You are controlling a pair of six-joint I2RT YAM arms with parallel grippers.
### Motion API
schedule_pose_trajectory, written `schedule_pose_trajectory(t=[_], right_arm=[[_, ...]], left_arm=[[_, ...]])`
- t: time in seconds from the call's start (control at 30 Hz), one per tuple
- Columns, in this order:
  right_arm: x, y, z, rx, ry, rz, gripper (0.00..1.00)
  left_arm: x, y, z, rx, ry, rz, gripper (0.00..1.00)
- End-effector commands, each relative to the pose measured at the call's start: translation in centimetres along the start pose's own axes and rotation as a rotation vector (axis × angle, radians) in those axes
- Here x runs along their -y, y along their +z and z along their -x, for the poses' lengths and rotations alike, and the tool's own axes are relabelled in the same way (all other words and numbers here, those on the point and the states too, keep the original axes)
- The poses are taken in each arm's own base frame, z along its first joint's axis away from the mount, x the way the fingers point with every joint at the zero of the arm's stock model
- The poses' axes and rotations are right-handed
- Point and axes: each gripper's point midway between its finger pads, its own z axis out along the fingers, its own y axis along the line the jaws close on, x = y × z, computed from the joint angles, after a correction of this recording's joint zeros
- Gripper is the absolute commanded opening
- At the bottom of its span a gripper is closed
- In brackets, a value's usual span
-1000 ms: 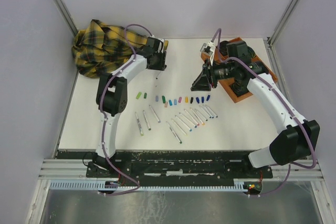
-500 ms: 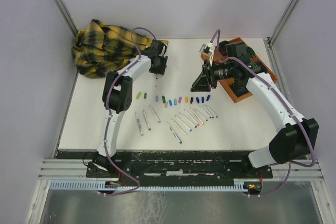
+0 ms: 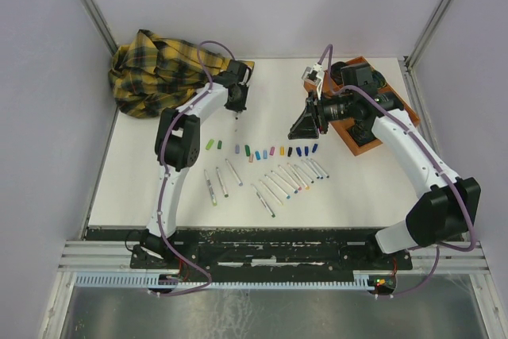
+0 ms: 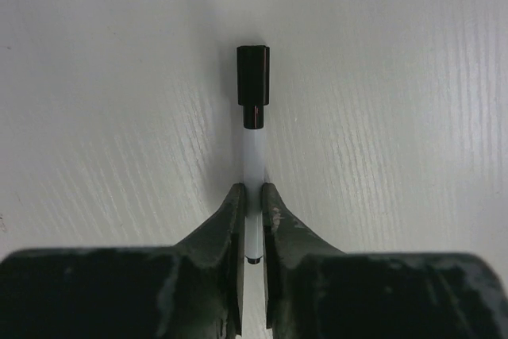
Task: Open the pen caps
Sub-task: Pick up the pen from the center of the board.
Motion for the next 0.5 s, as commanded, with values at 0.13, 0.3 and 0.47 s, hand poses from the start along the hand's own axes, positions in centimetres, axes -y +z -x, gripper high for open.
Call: schedule_pose_trajectory(t=[0.13,0.3,0.47], right_arm=[[-0.5,-0.1,0.9,0.032,-0.04,0.031,0.47],[-0.4,0.1,1.0,0.05,-0.022,0.036,0.47],[0.0,0.5,1.4,0.097,0.011,0.019,0.47]], left_arm=[[1.2,-1.2,0.8,0.036,0.055,-0.012,0.03],[2.8,-5.4,3.8,0.189,0.024,-0.053,0.03],[5.0,-11.0,5.0,0.359,-0.043,-0.177,0.03]])
